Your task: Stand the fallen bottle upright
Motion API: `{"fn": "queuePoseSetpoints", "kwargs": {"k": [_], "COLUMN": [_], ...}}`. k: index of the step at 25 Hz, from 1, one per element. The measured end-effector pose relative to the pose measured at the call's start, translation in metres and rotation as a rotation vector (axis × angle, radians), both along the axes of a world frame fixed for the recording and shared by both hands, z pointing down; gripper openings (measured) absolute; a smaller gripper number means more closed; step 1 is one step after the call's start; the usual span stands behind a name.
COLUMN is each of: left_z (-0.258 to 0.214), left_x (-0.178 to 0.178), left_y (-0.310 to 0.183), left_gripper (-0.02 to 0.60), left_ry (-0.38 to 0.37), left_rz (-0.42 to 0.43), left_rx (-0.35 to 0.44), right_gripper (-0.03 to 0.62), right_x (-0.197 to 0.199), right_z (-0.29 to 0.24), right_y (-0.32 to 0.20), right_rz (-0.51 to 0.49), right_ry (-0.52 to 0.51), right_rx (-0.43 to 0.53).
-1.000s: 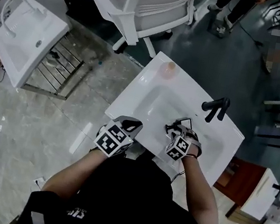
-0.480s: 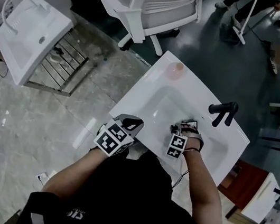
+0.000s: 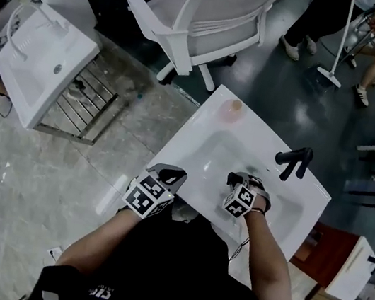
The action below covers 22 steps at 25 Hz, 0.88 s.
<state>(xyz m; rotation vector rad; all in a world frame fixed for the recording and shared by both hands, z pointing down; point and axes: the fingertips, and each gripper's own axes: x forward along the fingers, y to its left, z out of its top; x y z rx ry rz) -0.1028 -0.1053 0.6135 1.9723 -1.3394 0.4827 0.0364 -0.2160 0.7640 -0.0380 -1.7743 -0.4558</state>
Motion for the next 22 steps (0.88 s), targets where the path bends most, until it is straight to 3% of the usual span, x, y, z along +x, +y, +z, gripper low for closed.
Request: {"fn": "queuePoseSetpoints", "kwargs": {"k": [7,12,14,15,18,22], "left_z": [-0.017,-0.024,-0.025,-0.026,-0.028,-0.027], "left_x": [0.017,0.029,0.034,0.037,0.045,0.064], "left_y": [-0.021,-0.026,-0.027,-0.027,-0.03,-0.042], "left_gripper": [0.025,0.025,0.025,0.025,0.025,0.025], "left_ry": [0.0,0.0,-0.002,-0.004,-0.013,-0.016], "left_rz": [0.098,0.169,0.196,0.208,0.235,0.239], "left_rx": [0.056,0.072,0.077,0.079,0.078,0.069], "right_gripper": [0.095,0.095,0.087,0.011,0.011,0.012], "right_x": [0.022,0.053,0.067,0.074,0.085,0.102], "right_z": [-0.045,-0.061,-0.066,-0.07,-0.086,-0.084], "right_y": [-0.034,-0.035,-0.034,-0.035,-0.036,-0.033], "right_rz": [0.452,0.734,0.81,0.848,0.914,0.919], "right_ry": [-0.293,-0.456,-0.499,-0.535,-0.627,-0.607], "right_rx": [-0.032,-0.117,-0.109,-0.104,-0.144,-0.178]}}
